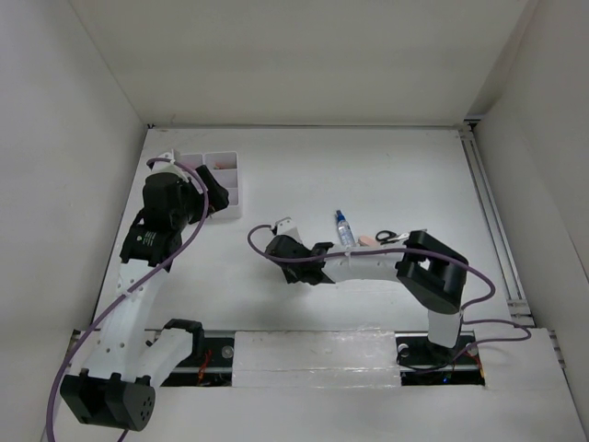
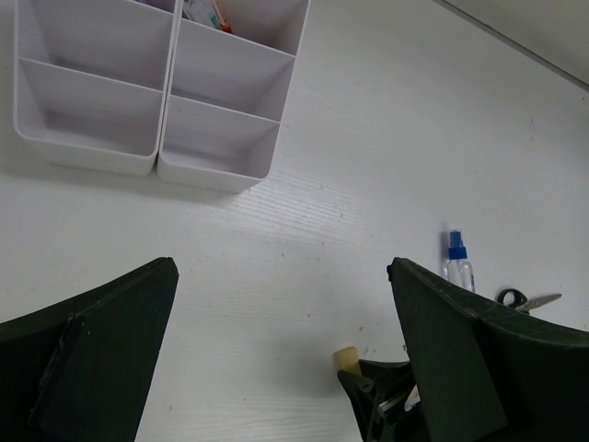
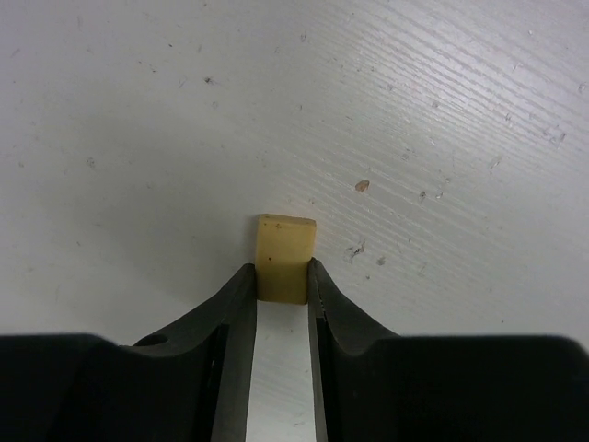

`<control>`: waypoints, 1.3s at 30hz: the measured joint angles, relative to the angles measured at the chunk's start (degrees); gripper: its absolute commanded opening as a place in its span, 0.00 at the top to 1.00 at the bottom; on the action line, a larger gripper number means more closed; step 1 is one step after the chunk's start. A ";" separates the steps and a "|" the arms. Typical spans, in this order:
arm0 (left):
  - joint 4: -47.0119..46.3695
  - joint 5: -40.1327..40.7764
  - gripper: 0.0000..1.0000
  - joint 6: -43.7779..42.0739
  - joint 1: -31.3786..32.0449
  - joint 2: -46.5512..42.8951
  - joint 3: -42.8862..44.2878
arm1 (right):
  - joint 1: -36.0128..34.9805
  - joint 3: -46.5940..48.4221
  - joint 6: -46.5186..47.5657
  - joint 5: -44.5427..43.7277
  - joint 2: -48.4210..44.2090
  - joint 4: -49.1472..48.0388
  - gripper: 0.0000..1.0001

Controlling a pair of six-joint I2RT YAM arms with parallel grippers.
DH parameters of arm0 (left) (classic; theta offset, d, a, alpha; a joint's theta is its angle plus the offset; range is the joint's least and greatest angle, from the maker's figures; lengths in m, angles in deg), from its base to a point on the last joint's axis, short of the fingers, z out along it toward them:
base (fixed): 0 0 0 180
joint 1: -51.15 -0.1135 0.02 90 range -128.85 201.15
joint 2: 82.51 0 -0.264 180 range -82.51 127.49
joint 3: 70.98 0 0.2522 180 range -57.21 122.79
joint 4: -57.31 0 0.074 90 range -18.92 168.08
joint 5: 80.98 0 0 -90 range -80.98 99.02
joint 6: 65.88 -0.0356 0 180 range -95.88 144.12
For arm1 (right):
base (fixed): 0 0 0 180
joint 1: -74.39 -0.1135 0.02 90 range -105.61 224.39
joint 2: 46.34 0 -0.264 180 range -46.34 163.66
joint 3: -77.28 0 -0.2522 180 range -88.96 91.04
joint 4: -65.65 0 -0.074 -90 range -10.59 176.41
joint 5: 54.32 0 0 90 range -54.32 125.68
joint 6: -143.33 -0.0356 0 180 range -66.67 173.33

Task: Sort the stationery into containers
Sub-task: Pick up the stationery from the center of the board.

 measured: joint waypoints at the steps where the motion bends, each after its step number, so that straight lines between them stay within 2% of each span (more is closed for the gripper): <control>1: 0.00 -0.04 0.01 0.00 0.00 0.00 0.00 | 0.00 0.09 -0.24 -0.17 0.07 0.13 0.79; 3: 0.00 -0.11 0.01 0.00 0.00 0.00 0.00 | -0.07 0.13 -0.72 -0.39 0.09 0.33 0.90; 4: 0.00 -0.31 0.01 0.00 0.00 0.00 0.00 | -0.13 0.13 -0.92 -0.57 0.09 0.35 1.00; 8: -0.66 -2.95 0.01 0.04 0.00 0.07 -0.28 | -0.26 -0.85 -1.55 -1.57 -0.85 0.28 1.00; 11: -3.41 -11.06 0.01 0.07 -0.20 1.40 -1.57 | -0.15 -5.66 -0.85 -1.95 -5.84 -0.46 1.00; 14: -6.97 -21.24 0.03 0.17 -0.24 3.98 -4.68 | 0.31 -10.29 1.88 -1.25 -14.56 -2.36 1.00; 18: -8.74 -31.39 0.02 0.48 0.24 6.23 -7.82 | 1.92 -11.23 6.51 1.51 -22.40 -9.46 1.00; 22: -10.84 -38.38 0.01 0.72 0.42 6.38 -8.22 | 3.28 -10.67 11.23 5.38 -23.43 -16.31 1.00; 26: -12.85 -43.08 0.01 0.76 0.44 7.74 -8.22 | 3.58 -7.43 14.16 7.96 -20.48 -18.01 1.00; 34: -13.51 -44.39 0.24 1.14 0.42 8.31 -8.33 | 3.56 -3.80 15.91 9.11 -18.71 -22.34 1.00; 39: -13.64 -44.37 0.32 1.20 0.42 8.50 -8.35 | 3.56 -3.72 16.39 9.09 -18.71 -24.41 1.00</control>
